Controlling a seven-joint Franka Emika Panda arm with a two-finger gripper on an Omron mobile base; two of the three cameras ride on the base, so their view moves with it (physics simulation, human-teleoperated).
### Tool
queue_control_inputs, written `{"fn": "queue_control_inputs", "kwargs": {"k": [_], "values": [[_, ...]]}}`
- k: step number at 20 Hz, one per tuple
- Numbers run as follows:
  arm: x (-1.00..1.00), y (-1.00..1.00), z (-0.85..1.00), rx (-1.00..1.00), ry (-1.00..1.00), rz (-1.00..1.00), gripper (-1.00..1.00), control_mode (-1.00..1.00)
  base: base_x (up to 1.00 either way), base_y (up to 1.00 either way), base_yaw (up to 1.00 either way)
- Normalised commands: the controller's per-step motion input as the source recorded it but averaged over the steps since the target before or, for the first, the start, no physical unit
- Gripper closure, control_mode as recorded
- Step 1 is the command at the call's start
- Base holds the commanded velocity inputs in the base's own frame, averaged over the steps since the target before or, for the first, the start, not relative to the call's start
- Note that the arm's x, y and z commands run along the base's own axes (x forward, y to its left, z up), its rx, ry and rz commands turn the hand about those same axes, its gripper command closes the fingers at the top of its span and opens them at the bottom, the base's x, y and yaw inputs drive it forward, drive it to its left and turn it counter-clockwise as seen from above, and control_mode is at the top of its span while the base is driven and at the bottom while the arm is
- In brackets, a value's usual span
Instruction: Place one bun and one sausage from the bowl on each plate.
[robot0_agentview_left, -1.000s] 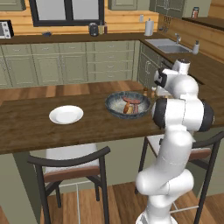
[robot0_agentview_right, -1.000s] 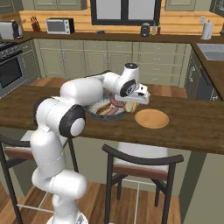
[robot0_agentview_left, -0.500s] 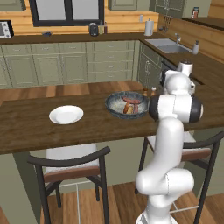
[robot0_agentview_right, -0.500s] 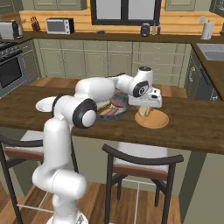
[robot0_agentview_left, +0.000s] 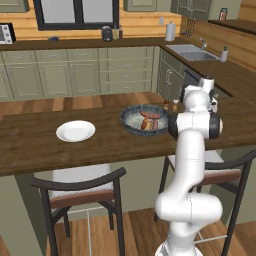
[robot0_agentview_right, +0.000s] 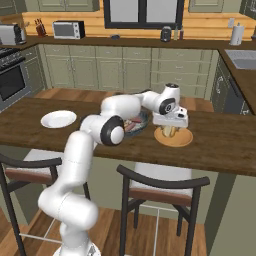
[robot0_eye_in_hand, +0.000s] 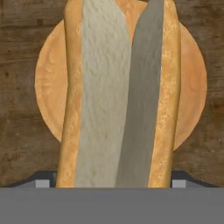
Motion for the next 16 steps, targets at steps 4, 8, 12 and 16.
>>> {"fn": "queue_control_inputs", "kwargs": {"k": [4, 8, 12, 16], "values": [[0.24, -0.47, -0.31, 0.09, 0.00, 0.00, 1.00, -1.00, 0.00, 0.00, 0.00], [0.00, -0.42, -0.09, 0.02, 0.00, 0.00, -1.00, -1.00, 0.00, 0.00, 0.00], [-0.05, 0.53, 0.08, -0.12, 0.00, 0.00, -1.00, -1.00, 0.00, 0.00, 0.00], [0.00, 0.85, 0.00, -0.21, 0.00, -0.01, -1.00, -1.00, 0.00, 0.00, 0.00]]}}
